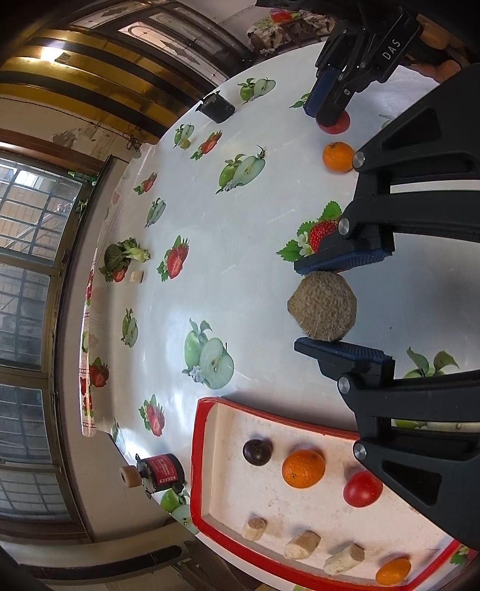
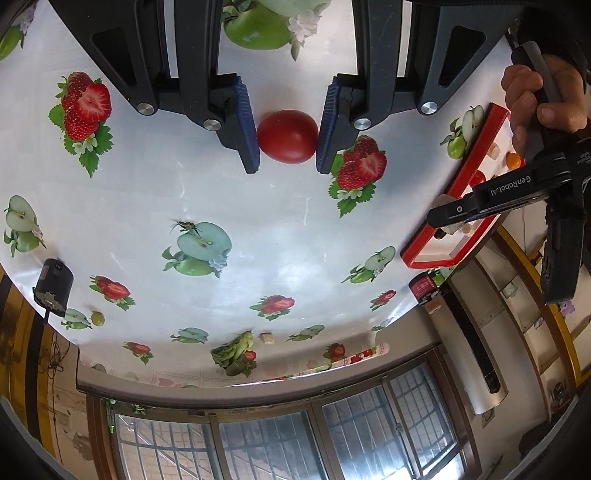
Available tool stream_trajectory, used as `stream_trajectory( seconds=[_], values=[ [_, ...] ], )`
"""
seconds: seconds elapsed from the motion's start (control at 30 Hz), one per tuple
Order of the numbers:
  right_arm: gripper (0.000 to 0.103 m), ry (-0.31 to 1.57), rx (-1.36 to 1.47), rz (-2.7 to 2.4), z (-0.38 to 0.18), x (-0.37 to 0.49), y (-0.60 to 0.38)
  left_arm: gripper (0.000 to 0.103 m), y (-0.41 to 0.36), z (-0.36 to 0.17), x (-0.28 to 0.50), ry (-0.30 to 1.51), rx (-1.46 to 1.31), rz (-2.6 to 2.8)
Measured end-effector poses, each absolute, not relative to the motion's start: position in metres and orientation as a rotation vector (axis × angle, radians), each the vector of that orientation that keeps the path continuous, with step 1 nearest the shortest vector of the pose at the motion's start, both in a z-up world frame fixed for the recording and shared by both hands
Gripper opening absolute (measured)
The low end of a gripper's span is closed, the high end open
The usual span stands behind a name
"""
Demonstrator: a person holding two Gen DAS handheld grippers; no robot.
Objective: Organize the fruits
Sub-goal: 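Carry the tomato with right tool while left tool carries the round block over the tray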
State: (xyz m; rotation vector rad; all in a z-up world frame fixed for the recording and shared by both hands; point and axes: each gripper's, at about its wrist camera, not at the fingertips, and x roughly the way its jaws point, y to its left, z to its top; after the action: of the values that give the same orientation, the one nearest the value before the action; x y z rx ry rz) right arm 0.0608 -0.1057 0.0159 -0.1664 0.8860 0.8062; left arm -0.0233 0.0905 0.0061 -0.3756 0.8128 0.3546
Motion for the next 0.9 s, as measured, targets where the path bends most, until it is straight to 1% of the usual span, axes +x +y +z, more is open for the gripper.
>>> stream_trajectory(
  seconds=[0.43,0.9],
  values=[
    [0.033,0.846,-0.221,0.898,0.032,0.032,-0.069,0.033,0.103,0.017,-0.059,0.775,-0.381,0.407],
    [0.033,0.845,-0.264,0.983,0.032,0.008,-0.034,0.033,0.126,0.021,-0.097,0.748,-0.412,0.497]
  ],
)
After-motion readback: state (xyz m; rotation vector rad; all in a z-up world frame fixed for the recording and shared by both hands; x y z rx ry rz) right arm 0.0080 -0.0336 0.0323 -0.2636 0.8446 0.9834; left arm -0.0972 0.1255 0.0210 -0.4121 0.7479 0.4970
